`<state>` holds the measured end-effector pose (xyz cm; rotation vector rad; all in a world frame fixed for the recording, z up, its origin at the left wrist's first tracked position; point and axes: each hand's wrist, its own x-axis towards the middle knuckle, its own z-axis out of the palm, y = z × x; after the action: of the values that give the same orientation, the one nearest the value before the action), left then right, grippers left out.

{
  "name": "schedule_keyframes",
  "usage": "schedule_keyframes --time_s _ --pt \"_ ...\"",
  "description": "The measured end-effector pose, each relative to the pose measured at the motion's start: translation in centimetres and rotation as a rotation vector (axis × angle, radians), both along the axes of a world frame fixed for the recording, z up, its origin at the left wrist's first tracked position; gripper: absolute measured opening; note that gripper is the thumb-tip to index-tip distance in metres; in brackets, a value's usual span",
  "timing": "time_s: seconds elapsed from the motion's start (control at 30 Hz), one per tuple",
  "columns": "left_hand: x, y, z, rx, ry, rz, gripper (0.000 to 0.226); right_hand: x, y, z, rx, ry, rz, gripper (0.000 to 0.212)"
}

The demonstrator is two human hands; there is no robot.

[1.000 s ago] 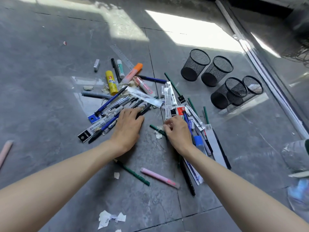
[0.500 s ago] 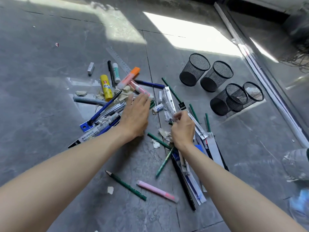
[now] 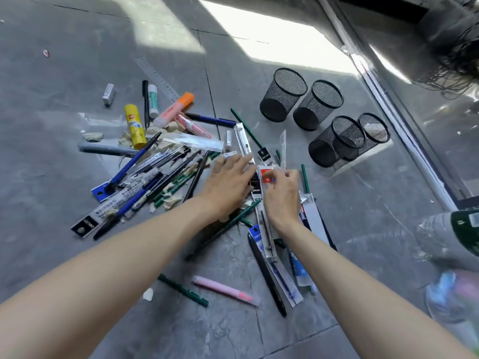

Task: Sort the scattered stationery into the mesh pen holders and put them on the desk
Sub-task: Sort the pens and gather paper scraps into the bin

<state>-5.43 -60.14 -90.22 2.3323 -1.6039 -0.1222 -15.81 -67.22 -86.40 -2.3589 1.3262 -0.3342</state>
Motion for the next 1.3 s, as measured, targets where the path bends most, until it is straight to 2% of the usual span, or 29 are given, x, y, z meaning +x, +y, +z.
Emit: schedule_keyframes --time_s 0.07,0.23,0.43,0.6,0.7,0.83,0.97,1.1,1.2,1.3 --pt "-0.1 -0.1 -0.5 0.030 -0.001 -0.045 0.044 -0.5 0.4 -0.4 -0.039 0.065 0.042 0.019" --pt "1.1 1.6 -0.7 -0.137 0.072 -0.074 0.022 -1.4 1.8 -1.0 -0.023 0.172 0.153 0.043" --pt "1.6 4.6 -0.1 -0.210 0.153 -0.122 0.016 -3.0 1.7 -0.4 0.068 0.272 0.261 0.066" --pt "-0.4 5.0 0.1 -0.102 0.213 -0.167 0.035 -4.2 1.2 0.3 0.155 0.301 0.323 0.086" --pt "-2.2 4.5 0.4 -0.140 0.303 -0.210 0.032 -5.2 1.0 0.6 0.229 0.232 0.362 0.091" --pt "-2.9 4.3 0.4 -0.035 0.375 -0.198 0.031 -6.2 0.5 1.1 0.328 -0.005 0.286 0.092" --pt "-1.5 5.0 0.6 -0.085 0.362 -0.083 0.034 -7.0 -0.1 1.4 0.325 -0.050 0.209 0.087" --pt "-3.5 4.9 1.0 -0.179 0.305 -0.265 0.014 -7.7 -0.4 1.0 0.300 -0.042 0.152 0.084" --pt "-5.5 3.4 0.3 -0.214 0.281 -0.368 0.027 -7.9 -0.9 0.7 0.322 -0.089 0.154 0.083" --pt "-5.8 2.3 0.3 -0.116 0.216 -0.431 0.039 -8.0 -1.4 0.5 0.348 -0.121 0.134 0.082"
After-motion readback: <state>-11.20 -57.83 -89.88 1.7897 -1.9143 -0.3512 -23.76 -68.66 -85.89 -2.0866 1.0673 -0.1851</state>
